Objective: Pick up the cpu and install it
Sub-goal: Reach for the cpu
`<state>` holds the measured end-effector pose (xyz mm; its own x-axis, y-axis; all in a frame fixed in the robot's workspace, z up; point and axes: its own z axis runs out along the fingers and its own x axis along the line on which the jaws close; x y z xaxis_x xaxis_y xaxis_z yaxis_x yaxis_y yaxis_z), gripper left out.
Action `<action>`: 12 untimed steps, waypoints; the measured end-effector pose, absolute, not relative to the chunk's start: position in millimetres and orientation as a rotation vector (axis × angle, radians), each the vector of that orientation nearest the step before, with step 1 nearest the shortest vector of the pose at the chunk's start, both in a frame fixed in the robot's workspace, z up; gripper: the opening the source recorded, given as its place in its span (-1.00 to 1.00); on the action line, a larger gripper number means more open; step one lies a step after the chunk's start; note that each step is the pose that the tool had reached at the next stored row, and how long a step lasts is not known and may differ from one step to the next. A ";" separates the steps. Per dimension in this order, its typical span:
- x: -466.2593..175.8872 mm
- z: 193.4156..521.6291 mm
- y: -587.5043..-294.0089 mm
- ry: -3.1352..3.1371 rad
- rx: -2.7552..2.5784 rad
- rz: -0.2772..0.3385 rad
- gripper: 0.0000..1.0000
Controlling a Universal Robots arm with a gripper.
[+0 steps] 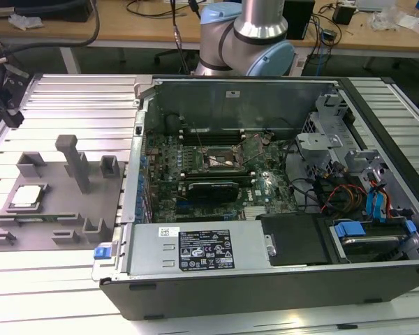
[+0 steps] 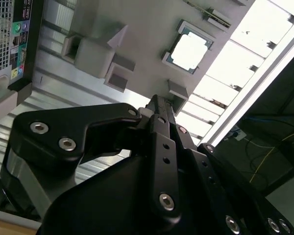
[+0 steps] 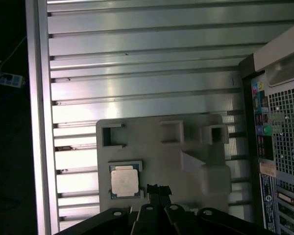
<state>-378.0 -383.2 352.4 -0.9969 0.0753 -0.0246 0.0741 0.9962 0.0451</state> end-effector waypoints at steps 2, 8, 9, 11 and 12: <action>-378.2 349.0 -384.6 3.112 0.116 0.069 -0.79; -382.0 336.3 -387.5 3.112 0.116 0.069 -0.79; -383.0 334.3 -387.8 3.112 0.116 0.069 -0.79; -385.2 330.4 -388.8 3.112 0.116 0.069 -0.79; -385.9 328.8 -389.3 3.112 0.117 0.069 -0.79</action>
